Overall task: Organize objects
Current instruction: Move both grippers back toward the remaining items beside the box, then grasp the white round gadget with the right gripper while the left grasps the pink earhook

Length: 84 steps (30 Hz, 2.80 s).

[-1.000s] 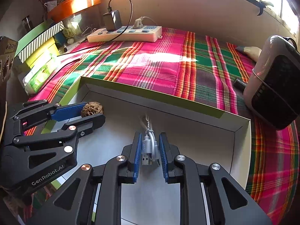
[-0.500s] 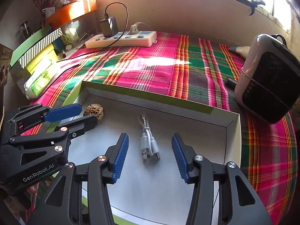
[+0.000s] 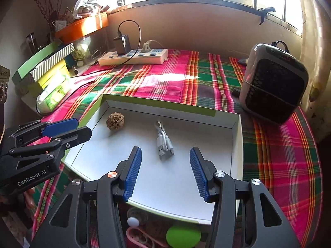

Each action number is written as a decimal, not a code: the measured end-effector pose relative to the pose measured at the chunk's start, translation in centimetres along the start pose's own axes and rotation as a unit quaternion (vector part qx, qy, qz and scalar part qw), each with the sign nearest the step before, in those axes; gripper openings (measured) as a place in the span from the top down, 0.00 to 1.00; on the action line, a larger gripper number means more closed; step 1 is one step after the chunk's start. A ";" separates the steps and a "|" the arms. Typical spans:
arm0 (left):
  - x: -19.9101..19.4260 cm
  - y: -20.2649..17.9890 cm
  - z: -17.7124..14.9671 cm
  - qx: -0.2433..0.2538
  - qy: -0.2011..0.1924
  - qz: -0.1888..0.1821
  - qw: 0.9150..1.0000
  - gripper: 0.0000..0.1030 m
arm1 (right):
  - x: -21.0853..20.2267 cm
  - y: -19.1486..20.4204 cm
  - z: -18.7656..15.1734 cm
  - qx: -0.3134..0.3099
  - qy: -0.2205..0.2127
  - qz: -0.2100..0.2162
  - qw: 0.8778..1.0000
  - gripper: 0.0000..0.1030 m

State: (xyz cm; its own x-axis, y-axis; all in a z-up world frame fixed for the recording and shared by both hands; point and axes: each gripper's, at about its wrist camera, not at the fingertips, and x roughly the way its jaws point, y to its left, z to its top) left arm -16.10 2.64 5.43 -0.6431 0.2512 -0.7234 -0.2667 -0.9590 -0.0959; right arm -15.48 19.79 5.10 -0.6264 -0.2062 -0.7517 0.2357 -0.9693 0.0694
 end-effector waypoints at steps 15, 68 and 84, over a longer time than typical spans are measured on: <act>-4.3 0.9 -5.4 -0.006 -0.021 -0.005 1.000 0.65 | -7.2 -2.4 -5.2 0.045 -0.064 -0.009 0.997 0.52; -2.1 -1.9 -9.3 0.034 0.033 -0.076 0.996 0.61 | -3.6 -6.3 -9.5 0.050 0.014 -0.057 0.997 0.58; -3.2 -1.0 -8.9 0.038 0.004 -0.045 0.998 0.61 | -5.0 -6.5 -10.3 0.073 -0.004 -0.029 0.997 0.71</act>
State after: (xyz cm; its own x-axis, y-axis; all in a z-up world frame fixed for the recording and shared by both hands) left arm -7.39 1.64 1.80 -0.6091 0.3339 -0.7194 -0.3766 -0.9200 -0.1082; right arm -6.25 28.46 1.68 -0.6413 -0.1494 -0.7526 0.0882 -0.9887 0.1211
